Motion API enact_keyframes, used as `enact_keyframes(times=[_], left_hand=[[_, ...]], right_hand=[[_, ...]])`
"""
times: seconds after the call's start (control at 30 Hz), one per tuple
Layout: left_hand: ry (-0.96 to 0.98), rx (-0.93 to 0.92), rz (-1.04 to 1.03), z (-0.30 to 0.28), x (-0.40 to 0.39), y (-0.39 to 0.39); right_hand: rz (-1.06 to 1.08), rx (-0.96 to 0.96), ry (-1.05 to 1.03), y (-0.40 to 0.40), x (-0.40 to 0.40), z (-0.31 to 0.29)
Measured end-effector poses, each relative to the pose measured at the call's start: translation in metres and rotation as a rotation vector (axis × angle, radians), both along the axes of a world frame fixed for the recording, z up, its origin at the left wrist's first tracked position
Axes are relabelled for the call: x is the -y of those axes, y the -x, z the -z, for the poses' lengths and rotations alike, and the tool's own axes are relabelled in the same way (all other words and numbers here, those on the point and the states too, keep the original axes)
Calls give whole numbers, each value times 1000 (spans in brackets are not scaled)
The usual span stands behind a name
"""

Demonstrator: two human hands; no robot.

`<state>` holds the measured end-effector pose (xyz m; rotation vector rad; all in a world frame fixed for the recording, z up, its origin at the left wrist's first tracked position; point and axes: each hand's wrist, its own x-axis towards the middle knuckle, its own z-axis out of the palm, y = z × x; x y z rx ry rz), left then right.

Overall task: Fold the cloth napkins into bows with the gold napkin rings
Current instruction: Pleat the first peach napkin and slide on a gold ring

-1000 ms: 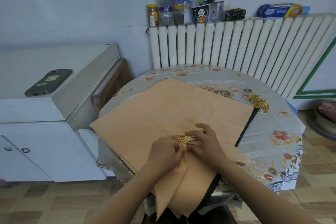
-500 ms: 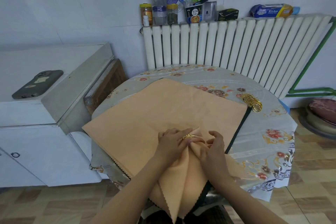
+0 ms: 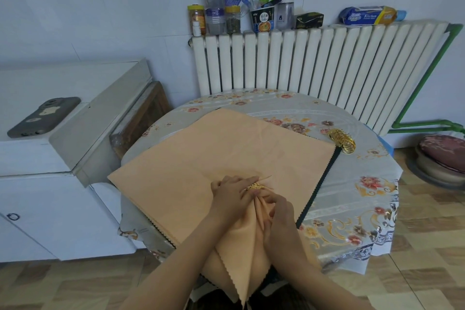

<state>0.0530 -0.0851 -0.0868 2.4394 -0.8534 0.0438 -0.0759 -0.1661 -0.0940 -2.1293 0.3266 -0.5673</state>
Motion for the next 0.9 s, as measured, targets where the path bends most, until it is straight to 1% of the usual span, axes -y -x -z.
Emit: enact_keyframes(times=[0.07,0.1,0.17,0.2,0.23,0.27,0.33,0.43,0.5,0.57,0.6,0.63,0.7,0.77,0.83,0.9], left_hand=[[-20,43,16,2,-1,-1],[-24,50,29,3,-3,-2],[27,0,32,3,-7,-4],[67,-32,17,4,-9,-5],[101,-43,-12,4,-11,-7],[117,-31,-53,4,-13,-8],[91,-11,-176,0,-18,-11],[-64,-73,-359,-7,-24,-16],[-103,-155,-387,-6,-28,-14],[-86,-240,-393,-5,-30,-11],[-37,-292,-397,-5,-32,-11],[60,-353,-396,-5,-32,-11],[320,-466,-385,-8,-29,-13],[528,-534,-414,-13,-25,-16],[661,-567,-444,-17,-21,-21],[730,-546,-448,-21,-18,-27]], right_hand=[[-23,-122,34,2,3,-7],[-16,-211,125,0,7,-15],[47,-386,425,-11,20,-31],[72,-431,513,-19,29,-39],[67,-455,520,-29,39,-45],[36,-469,455,-40,50,-51],[-39,-514,265,-62,70,-56],[-97,-592,118,-79,85,-56],[-87,-580,27,-81,85,-52],[-71,-550,-19,-81,83,-45],[-53,-533,-36,-80,82,-41],[-32,-508,-55,-80,80,-38],[-9,-430,-94,-80,77,-35],[-12,-337,-136,-81,75,-34],[-12,-250,-148,-84,75,-38],[-4,-189,-165,-88,75,-43]])
